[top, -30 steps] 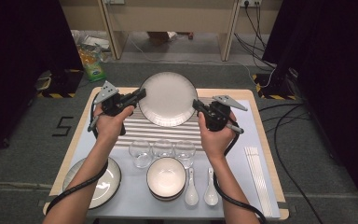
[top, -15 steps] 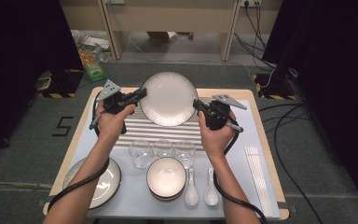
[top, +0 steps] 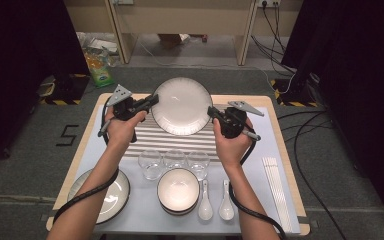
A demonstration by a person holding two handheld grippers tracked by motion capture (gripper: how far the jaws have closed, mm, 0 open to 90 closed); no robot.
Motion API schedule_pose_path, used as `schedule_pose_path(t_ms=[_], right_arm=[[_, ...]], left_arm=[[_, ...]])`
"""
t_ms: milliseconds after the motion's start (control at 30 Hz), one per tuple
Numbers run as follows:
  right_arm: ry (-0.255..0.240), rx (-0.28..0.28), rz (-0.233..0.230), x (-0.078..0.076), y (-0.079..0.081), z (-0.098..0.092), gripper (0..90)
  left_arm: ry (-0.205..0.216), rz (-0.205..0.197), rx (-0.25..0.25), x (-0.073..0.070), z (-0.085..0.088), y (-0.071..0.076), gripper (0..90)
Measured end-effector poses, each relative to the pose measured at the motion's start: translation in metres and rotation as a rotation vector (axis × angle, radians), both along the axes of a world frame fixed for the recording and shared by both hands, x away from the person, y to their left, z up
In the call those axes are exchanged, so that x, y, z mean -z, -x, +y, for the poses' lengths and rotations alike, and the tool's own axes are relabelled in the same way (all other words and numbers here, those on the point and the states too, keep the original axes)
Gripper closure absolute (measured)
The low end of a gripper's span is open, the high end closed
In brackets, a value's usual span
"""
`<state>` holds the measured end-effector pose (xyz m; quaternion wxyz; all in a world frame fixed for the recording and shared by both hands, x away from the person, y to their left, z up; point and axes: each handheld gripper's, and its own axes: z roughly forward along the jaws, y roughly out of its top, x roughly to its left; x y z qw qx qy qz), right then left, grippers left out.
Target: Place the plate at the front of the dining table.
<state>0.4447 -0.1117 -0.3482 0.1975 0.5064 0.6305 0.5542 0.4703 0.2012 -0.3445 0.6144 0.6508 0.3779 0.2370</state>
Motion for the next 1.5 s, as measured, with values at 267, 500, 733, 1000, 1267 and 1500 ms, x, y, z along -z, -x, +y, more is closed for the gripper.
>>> schedule_pose_path(t_ms=[267,500,733,1000,1267,1500], right_arm=[[0.004,0.004,0.009,0.003,-0.004,-0.002,87.3],[0.008,0.008,0.026,0.005,-0.006,-0.003,87.3],[0.009,0.010,0.039,0.007,-0.009,-0.004,87.3],[0.013,0.009,0.049,0.009,-0.012,-0.004,87.3],[0.013,0.010,0.051,0.011,-0.015,-0.004,87.3],[0.019,0.009,0.063,0.011,-0.018,-0.004,87.4]], left_arm=[[-0.007,0.013,0.000,0.003,-0.002,-0.004,85.2],[-0.013,0.021,0.001,0.005,-0.004,-0.008,85.3],[-0.018,0.032,0.006,0.007,-0.005,-0.011,85.4],[-0.024,0.047,0.003,0.010,-0.005,-0.015,85.3],[-0.026,0.060,0.000,0.011,-0.005,-0.019,85.3],[-0.031,0.068,-0.002,0.013,-0.006,-0.023,85.3]])
